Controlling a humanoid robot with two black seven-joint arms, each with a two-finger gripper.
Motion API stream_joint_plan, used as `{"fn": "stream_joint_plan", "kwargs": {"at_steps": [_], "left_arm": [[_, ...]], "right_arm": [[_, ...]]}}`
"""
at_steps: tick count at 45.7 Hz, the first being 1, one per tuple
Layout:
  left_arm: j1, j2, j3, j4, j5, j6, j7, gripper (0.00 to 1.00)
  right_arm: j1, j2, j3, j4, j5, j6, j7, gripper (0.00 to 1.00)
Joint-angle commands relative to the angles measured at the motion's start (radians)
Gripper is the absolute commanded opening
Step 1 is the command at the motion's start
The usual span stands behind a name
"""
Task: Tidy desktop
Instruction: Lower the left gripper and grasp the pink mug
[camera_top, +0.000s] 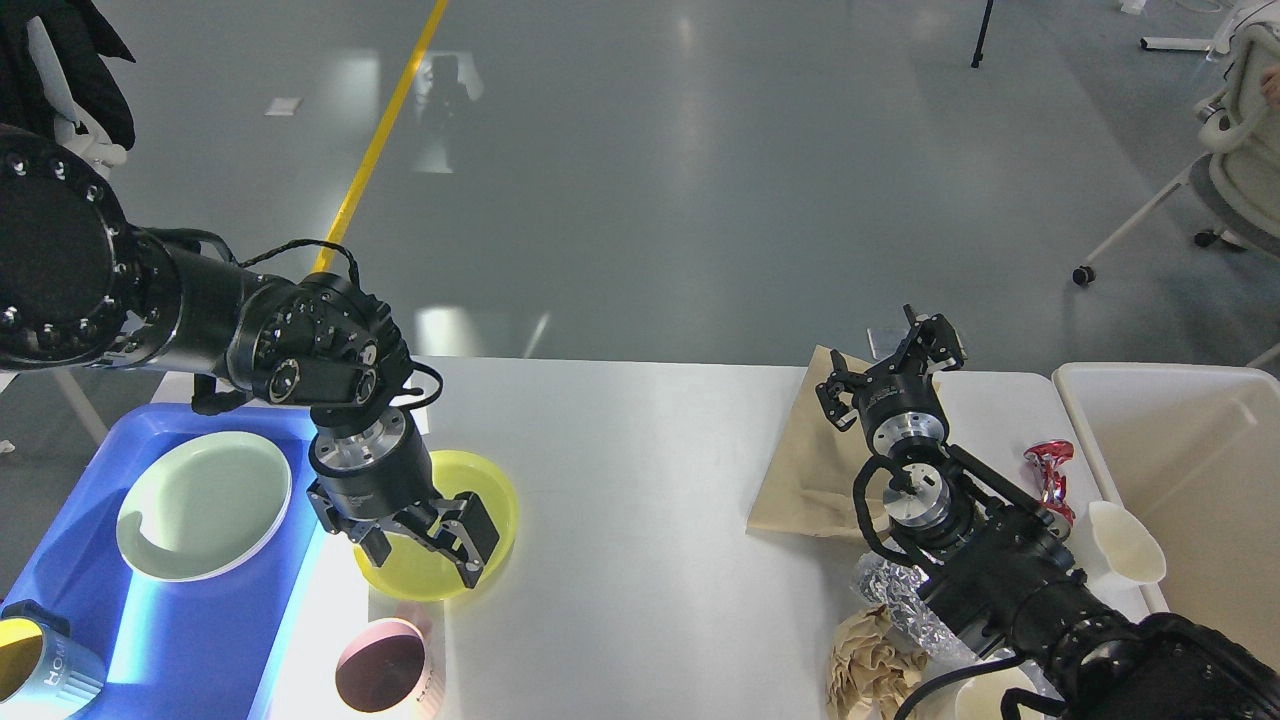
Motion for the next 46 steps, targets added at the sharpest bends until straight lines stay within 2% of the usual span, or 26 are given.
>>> {"fn": "stream_joint_plan", "kwargs": {"at_steps": [1, 5, 16, 21, 28, 33, 39, 46], "left_arm": [[0.000, 0.001, 0.005, -0.061, 0.037, 0.005, 0.108, 0.99], [0.002, 0.006, 0.007, -0.077, 0.056, 0.005, 0.152, 0.99], [0.020, 0.001, 0.021, -0.098, 0.063, 0.045, 0.171, 0.99], [0.046, -0.002, 0.025, -0.115, 0.074, 0.094, 0.174, 0.99], [0.083, -0.002, 0.033, -0.138, 0.085, 0.177, 0.206, 0.99], [0.102, -0.005, 0.041, -0.138, 0.086, 0.211, 0.211, 0.99], [0.114, -0.011, 0.044, -0.138, 0.099, 0.257, 0.243, 0.99], [0.149, -0.011, 0.044, -0.137, 0.100, 0.321, 0.246, 0.99]], "right_arm": [[0.000, 0.000, 0.000, 0.000, 0.001, -0.001, 0.000, 1.00], [0.000, 0.000, 0.000, 0.000, 0.000, 0.001, 0.000, 1.00], [0.000, 0.000, 0.000, 0.000, 0.001, 0.001, 0.000, 1.00], [0.000, 0.000, 0.000, 0.000, 0.000, -0.001, 0.000, 1.00], [0.000, 0.000, 0.000, 0.000, 0.000, -0.001, 0.000, 1.00], [0.000, 0.000, 0.000, 0.000, 0.000, -0.001, 0.000, 1.00], [0.000, 0.000, 0.000, 0.000, 0.000, 0.001, 0.000, 1.00], [0.000, 0.000, 0.000, 0.000, 0.000, -0.001, 0.000, 1.00]]}}
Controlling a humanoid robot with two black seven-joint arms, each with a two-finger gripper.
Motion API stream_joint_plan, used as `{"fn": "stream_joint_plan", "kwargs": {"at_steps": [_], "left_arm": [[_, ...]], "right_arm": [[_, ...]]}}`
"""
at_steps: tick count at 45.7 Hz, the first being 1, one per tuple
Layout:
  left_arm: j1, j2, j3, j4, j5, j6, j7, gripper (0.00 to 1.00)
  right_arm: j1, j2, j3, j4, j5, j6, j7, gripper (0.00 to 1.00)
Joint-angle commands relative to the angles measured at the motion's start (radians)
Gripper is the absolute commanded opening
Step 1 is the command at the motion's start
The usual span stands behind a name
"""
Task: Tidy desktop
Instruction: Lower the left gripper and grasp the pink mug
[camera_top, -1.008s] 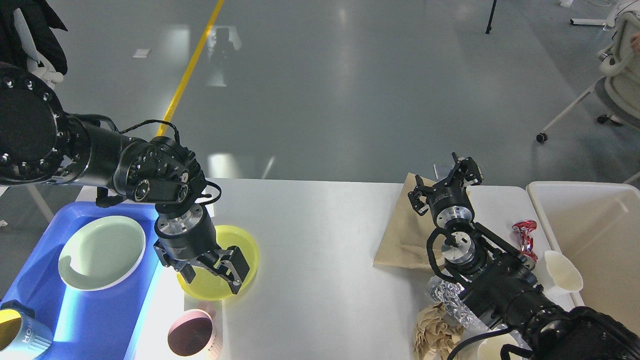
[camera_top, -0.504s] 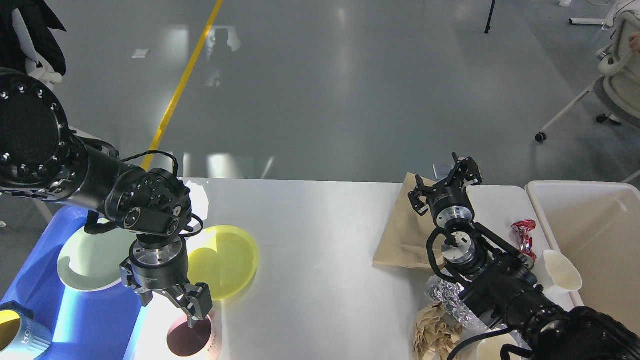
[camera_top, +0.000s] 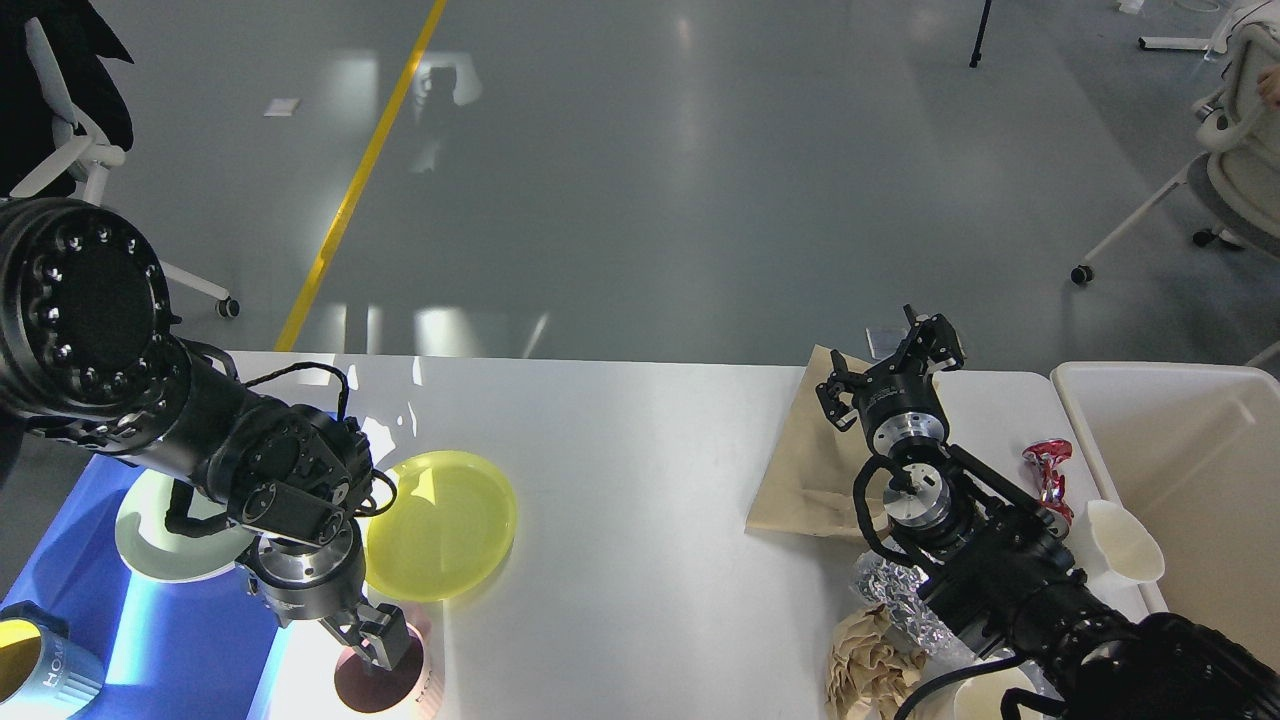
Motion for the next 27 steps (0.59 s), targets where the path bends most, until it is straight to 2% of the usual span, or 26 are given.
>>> {"fn": "stream_joint_plan", "kwargs": {"at_steps": [1, 7, 15, 22, 25, 27], "left_arm": [[0.031, 0.000, 0.000, 0.001, 0.001, 0.051, 0.002, 0.99], [0.060, -0.005, 0.000, 0.001, 0.001, 0.068, 0.002, 0.97], [0.074, -0.011, 0.000, 0.001, 0.001, 0.075, 0.004, 0.86], [0.072, -0.011, 0.020, 0.001, 0.003, 0.077, 0.004, 0.80], [0.074, -0.011, 0.026, 0.001, 0.003, 0.078, 0.004, 0.70], [0.074, -0.011, 0.034, 0.003, 0.001, 0.078, 0.004, 0.51]], "right_arm": [[0.000, 0.000, 0.000, 0.000, -0.001, -0.001, 0.000, 1.00], [0.000, 0.000, 0.000, 0.000, 0.001, 0.001, 0.000, 1.00], [0.000, 0.000, 0.000, 0.000, 0.001, -0.001, 0.000, 1.00], [0.000, 0.000, 0.000, 0.000, 0.001, -0.001, 0.000, 1.00], [0.000, 0.000, 0.000, 0.000, -0.001, -0.001, 0.000, 1.00], [0.000, 0.000, 0.000, 0.000, -0.001, 0.001, 0.000, 1.00]]}}
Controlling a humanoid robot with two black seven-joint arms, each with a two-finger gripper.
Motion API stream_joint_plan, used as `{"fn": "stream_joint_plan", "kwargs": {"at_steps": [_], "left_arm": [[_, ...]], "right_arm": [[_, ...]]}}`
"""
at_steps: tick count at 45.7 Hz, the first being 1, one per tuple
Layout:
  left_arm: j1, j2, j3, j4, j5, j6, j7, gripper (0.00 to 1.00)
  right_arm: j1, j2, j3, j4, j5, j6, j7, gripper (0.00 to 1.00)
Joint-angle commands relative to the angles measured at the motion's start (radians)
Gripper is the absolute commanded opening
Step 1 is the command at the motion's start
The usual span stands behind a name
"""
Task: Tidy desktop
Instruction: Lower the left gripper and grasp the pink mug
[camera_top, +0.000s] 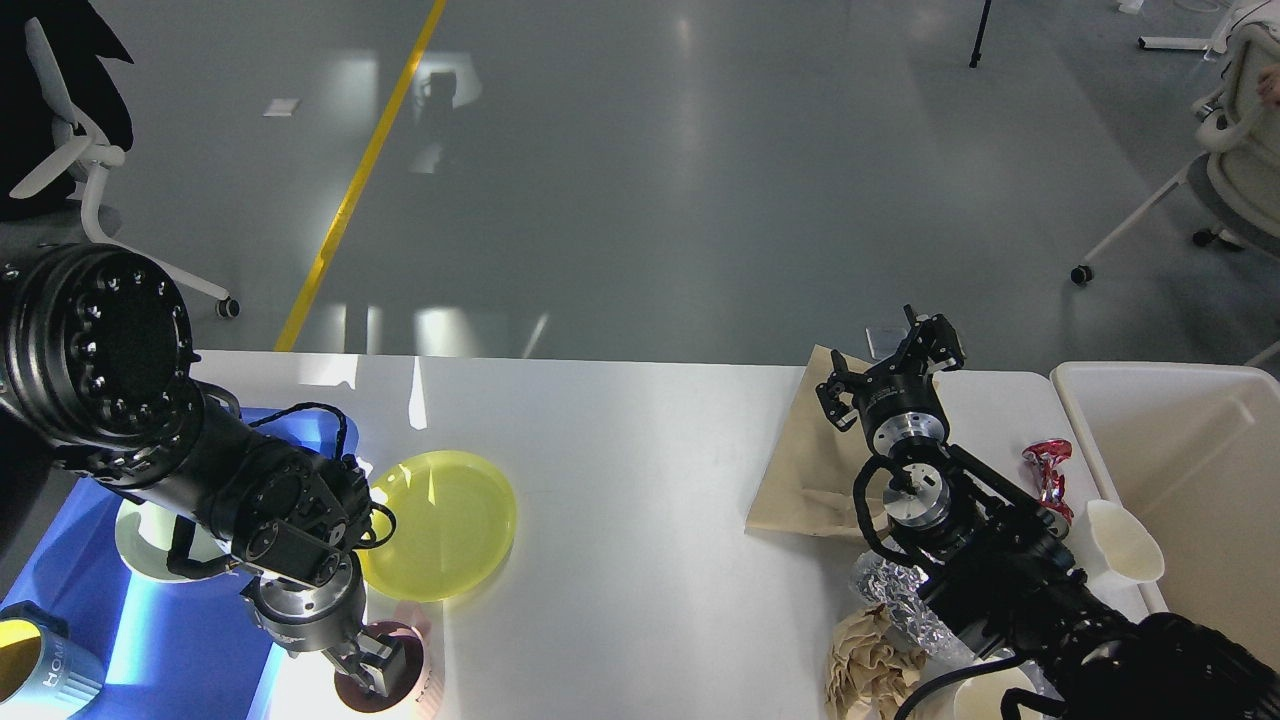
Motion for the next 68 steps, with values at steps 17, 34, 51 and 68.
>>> {"fn": "stream_joint_plan", "kwargs": {"at_steps": [17, 34, 51, 68], "left_arm": [[0.042, -0.008, 0.015, 0.007, -0.003, 0.042, 0.000, 0.31], [0.065, -0.017, 0.014, 0.006, -0.003, 0.086, -0.003, 0.28], [0.071, -0.021, 0.011, 0.006, -0.003, 0.111, -0.008, 0.00], [0.061, -0.018, 0.009, 0.006, -0.003, 0.112, -0.018, 0.00]], "right_arm": [[0.000, 0.000, 0.000, 0.000, 0.000, 0.001, 0.000, 1.00], [0.000, 0.000, 0.000, 0.000, 0.001, 0.001, 0.000, 1.00], [0.000, 0.000, 0.000, 0.000, 0.001, 0.001, 0.000, 1.00], [0.000, 0.000, 0.000, 0.000, 0.000, 0.000, 0.000, 1.00]]}}
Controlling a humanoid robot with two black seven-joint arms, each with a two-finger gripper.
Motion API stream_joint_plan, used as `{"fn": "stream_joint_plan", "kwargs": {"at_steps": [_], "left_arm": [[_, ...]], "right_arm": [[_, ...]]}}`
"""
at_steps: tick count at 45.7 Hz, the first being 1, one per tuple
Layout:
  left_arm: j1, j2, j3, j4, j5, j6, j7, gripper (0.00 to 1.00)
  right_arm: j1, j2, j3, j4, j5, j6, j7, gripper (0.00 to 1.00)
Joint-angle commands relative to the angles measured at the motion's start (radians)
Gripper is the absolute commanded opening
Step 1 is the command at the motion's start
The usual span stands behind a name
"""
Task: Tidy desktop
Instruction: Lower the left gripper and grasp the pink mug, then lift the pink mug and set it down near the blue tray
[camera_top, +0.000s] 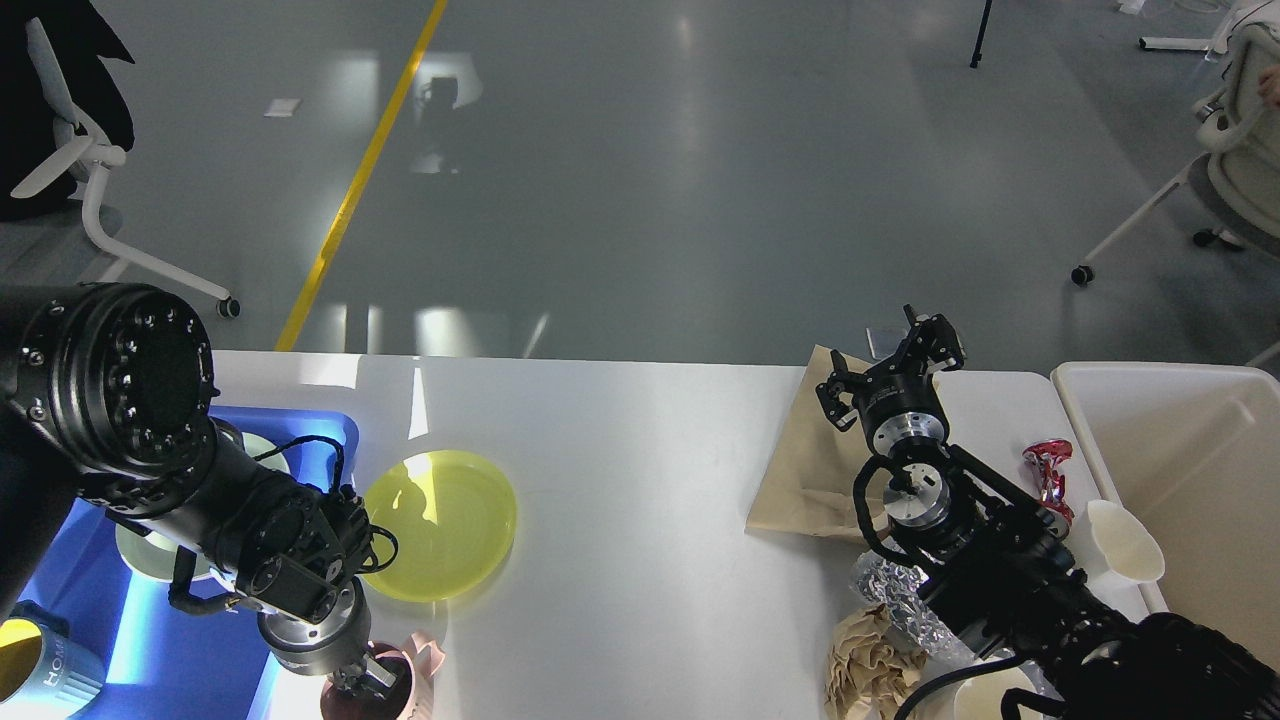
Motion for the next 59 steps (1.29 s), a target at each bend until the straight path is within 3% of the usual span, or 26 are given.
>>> {"fn": "stream_joint_plan", "kwargs": {"at_steps": [1, 6, 12, 15, 25, 34, 40, 46, 59], "left_arm": [[-0.009, 0.002, -0.007, 0.000, 0.000, -0.011, -0.005, 0.00], [-0.050, 0.013, -0.039, -0.012, -0.012, -0.042, -0.011, 0.00], [-0.165, 0.062, -0.082, -0.026, -0.015, -0.169, -0.019, 0.00], [-0.242, 0.111, -0.111, -0.026, -0.017, -0.265, -0.035, 0.00], [-0.550, 0.272, -0.204, -0.015, -0.020, -0.696, -0.059, 0.00], [-0.780, 0.406, -0.249, -0.006, -0.020, -0.696, -0.059, 0.00], [-0.817, 0.475, -0.251, -0.004, -0.012, -0.696, -0.040, 0.00], [-0.741, 0.536, -0.247, 0.005, 0.026, -0.696, -0.017, 0.00], [-0.391, 0.665, -0.281, 0.071, 0.179, -0.696, 0.136, 0.00]], "right_arm": [[0.000, 0.000, 0.000, 0.000, -0.001, 0.000, 0.000, 1.00], [0.000, 0.000, 0.000, 0.000, -0.001, 0.000, 0.000, 1.00], [0.000, 0.000, 0.000, 0.000, -0.001, -0.001, 0.000, 1.00], [0.000, 0.000, 0.000, 0.000, -0.001, 0.000, 0.000, 1.00], [0.000, 0.000, 0.000, 0.000, -0.001, 0.000, 0.000, 1.00], [0.000, 0.000, 0.000, 0.000, -0.001, -0.001, 0.000, 1.00], [0.000, 0.000, 0.000, 0.000, -0.001, 0.001, 0.000, 1.00], [0.000, 0.000, 0.000, 0.000, -0.001, 0.001, 0.000, 1.00], [0.000, 0.000, 0.000, 0.000, 0.001, 0.000, 0.000, 1.00]]}}
